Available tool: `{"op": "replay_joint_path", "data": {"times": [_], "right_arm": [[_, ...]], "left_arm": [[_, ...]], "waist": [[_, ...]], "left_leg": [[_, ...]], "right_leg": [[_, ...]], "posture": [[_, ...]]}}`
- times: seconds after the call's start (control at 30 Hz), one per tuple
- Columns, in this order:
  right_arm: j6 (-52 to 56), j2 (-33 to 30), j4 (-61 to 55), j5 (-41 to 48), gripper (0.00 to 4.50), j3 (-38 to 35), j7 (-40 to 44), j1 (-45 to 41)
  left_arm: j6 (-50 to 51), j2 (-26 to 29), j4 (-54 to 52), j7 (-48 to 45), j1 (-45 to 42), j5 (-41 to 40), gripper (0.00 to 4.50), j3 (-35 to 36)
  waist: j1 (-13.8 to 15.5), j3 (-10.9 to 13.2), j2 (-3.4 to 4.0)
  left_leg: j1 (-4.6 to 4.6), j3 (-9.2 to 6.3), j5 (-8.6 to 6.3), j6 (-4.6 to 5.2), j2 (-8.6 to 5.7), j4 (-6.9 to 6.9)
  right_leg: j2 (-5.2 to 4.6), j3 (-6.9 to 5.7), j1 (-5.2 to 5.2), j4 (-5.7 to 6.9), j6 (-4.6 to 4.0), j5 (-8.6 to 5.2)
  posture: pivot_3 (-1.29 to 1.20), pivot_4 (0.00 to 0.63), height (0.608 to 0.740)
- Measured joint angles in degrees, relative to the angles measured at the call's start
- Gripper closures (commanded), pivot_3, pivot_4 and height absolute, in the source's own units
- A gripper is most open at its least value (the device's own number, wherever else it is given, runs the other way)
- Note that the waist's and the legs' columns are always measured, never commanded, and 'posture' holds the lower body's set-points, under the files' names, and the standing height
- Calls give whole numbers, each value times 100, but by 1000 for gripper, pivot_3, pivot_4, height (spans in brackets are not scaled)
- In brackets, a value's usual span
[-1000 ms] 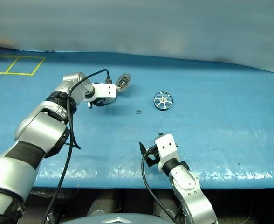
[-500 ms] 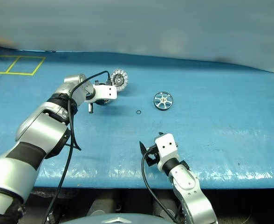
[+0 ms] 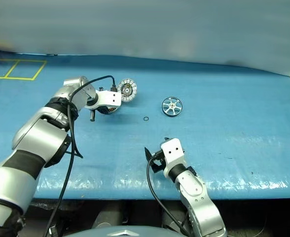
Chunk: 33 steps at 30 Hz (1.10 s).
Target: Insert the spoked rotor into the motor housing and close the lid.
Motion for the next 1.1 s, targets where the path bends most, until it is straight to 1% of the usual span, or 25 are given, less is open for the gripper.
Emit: {"op": "replay_joint_path", "data": {"times": [0.2, 0.47, 0.7, 0.87, 1.0, 1.1], "right_arm": [[-34, 26, 126, 9, 0, 1, 68, -106], [-146, 96, 355, 44, 0, 41, 128, -290], [-211, 103, 470, 61, 0, 53, 202, -318], [-216, 107, 547, 70, 0, 66, 238, -379], [-272, 130, 586, 69, 0, 67, 264, -413], [-340, 161, 687, 67, 0, 101, 266, -413]], "left_arm": [[5, 22, -122, -258, 33, -142, 4478, 180], [32, 20, -525, -951, 160, -378, 4478, 335], [79, 87, -1223, -1512, 432, -572, 4478, 386], [247, 141, -1754, -1721, 602, -717, 4478, 388], [460, 320, -2175, -1917, 613, -854, 3542, 414], [565, 366, -2344, -1906, 606, -918, 2490, 463]], "waist": [[11, 0, 0], [26, 0, 0], [23, 0, 0], [5, 1, 1], [-20, 2, 2], [-22, 2, 2]], "left_leg": [[-1, -2, 0, 0, -1, 0], [-1, -2, 0, 0, -1, 1], [-2, -4, 0, 0, 1, 0], [-4, -4, 0, 0, 4, 2], [-3, -4, 0, 0, 7, -2], [-1, -5, 0, 0, 9, -2]], "right_leg": [[0, -1, 1, 0, -1, 0], [0, 0, 2, 0, -2, 1], [0, 0, 2, 0, -3, 1], [1, 0, -1, 1, -3, 1], [6, 1, -4, 1, -4, 0], [9, 1, -3, 2, -5, 0]], "posture": [[0, 150, 740], [0, 150, 740], [0, 150, 740], [0, 150, 740], [0, 150, 740], [0, 150, 740]]}}
